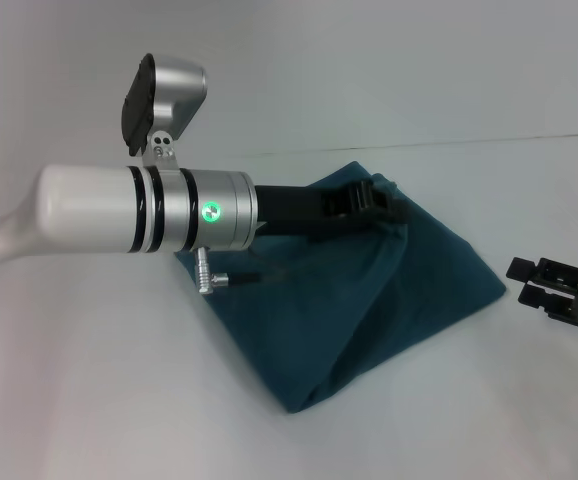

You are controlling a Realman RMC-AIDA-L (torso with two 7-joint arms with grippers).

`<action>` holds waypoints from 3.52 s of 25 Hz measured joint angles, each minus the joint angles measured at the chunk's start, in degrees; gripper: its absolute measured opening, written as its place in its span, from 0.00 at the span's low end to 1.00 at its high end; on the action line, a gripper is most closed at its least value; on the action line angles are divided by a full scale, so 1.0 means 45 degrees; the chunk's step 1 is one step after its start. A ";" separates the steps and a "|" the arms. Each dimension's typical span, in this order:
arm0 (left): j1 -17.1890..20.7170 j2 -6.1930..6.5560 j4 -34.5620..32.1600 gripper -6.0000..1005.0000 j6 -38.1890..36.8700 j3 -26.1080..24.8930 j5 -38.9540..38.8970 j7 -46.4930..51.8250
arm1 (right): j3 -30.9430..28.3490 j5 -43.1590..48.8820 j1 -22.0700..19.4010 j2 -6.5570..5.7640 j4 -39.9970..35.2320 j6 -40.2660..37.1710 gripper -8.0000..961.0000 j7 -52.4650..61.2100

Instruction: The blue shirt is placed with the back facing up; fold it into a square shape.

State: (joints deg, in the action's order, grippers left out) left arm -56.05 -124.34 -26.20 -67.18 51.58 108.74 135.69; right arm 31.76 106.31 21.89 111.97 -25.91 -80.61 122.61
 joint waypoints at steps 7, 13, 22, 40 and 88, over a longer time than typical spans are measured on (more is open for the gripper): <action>0.0663 0.0043 -0.0933 0.16 -0.0280 -0.0064 -0.1906 -0.0211 | 0.0014 0.0018 -0.0030 0.0000 0.0015 0.0005 0.69 -0.0012; 0.0824 0.0045 -0.1110 0.17 0.0422 0.0798 -0.2569 -0.0215 | 0.0013 0.0049 -0.0058 0.0012 0.0016 0.0002 0.69 -0.0018; -0.0314 -0.0027 -0.0468 0.19 0.2612 0.3792 -0.2355 -0.0462 | -0.0018 0.0329 -0.0052 0.0020 0.0021 0.0094 0.69 0.0008; 0.1512 0.0158 -0.1550 0.68 -0.0165 0.2996 -0.5188 -0.3146 | 0.0016 0.0325 -0.0027 -0.0144 0.0028 0.0232 0.68 0.0060; 0.6603 0.0637 -0.1800 0.92 -0.4550 -0.2565 -0.1736 0.0596 | 0.2938 0.7598 0.7468 -0.2131 -0.0473 0.1039 0.67 0.7884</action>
State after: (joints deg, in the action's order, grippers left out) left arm -26.34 -121.47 -34.30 -87.66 40.04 100.93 138.37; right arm 44.98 140.50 55.50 102.38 -28.04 -75.94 158.08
